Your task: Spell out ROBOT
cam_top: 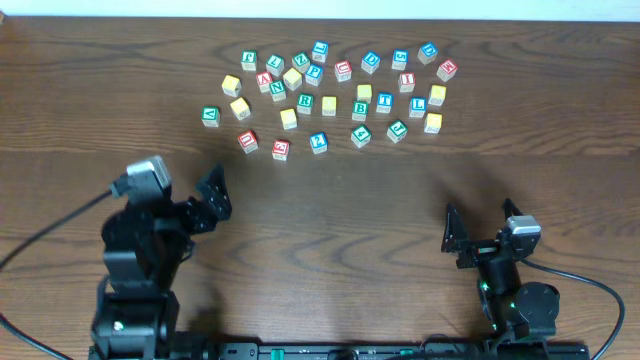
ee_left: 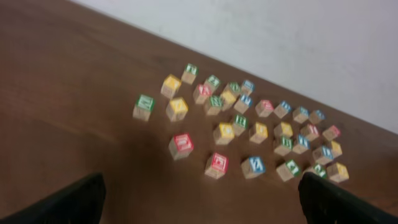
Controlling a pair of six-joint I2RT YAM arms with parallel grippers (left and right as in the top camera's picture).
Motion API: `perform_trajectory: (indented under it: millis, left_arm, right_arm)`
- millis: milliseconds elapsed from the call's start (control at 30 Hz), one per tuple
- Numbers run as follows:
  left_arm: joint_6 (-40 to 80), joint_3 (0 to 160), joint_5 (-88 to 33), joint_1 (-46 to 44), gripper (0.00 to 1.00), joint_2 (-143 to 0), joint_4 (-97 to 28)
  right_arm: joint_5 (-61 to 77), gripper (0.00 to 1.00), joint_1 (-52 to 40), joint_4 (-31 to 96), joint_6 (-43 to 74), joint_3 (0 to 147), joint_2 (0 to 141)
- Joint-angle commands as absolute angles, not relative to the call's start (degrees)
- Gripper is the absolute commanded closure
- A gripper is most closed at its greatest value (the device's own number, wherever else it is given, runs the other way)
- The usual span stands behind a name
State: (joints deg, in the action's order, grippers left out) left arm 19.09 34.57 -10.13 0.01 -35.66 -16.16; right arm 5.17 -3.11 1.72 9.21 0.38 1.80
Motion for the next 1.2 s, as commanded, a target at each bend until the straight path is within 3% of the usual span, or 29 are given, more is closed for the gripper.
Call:
perform_trajectory:
  millis: [0, 133, 267, 367, 467, 733, 967, 1167]
  left_arm:
    - [16.12, 38.44, -9.61, 0.43, 0.02, -40.25, -17.10]
    - [16.14, 38.44, -9.65, 0.43, 0.03, -42.65, -17.52]
    - [16.14, 38.44, -9.65, 0.43, 0.03, -44.05, -17.61]
    - [16.12, 38.44, -9.65, 0.43, 0.02, -45.06, -17.98]
    - [16.12, 38.41, -9.63, 0.43, 0.03, -45.71, -18.50]
    - [16.12, 38.39, -9.65, 0.43, 0.03, -47.68, -19.09]
    - [16.14, 38.39, -9.63, 0.43, 0.03, -49.41, -19.70]
    - [16.12, 38.39, -9.65, 0.43, 0.02, -50.46, -19.70]
  right_arm:
    - [14.00, 0.01, -2.33, 1.85, 17.52, 0.32, 1.63]
    - [21.45, 0.01, -2.28, 0.69, 23.92, 0.32, 1.80]
    - [21.63, 0.01, -2.33, -9.58, 33.74, 0.32, 1.80]
    - [21.69, 0.01, -2.33, -22.15, 32.67, 0.89, 1.83]
    - [19.25, 0.01, -2.33, -22.79, 29.04, 4.08, 1.98]
    - [12.03, 0.01, -2.28, -7.22, 11.03, 21.61, 11.16]
    - [-0.89, 0.01, -2.28, 21.58, 4.62, 41.89, 27.77]
    - [-2.85, 0.01, -2.28, 31.79, 3.99, 51.92, 41.56]
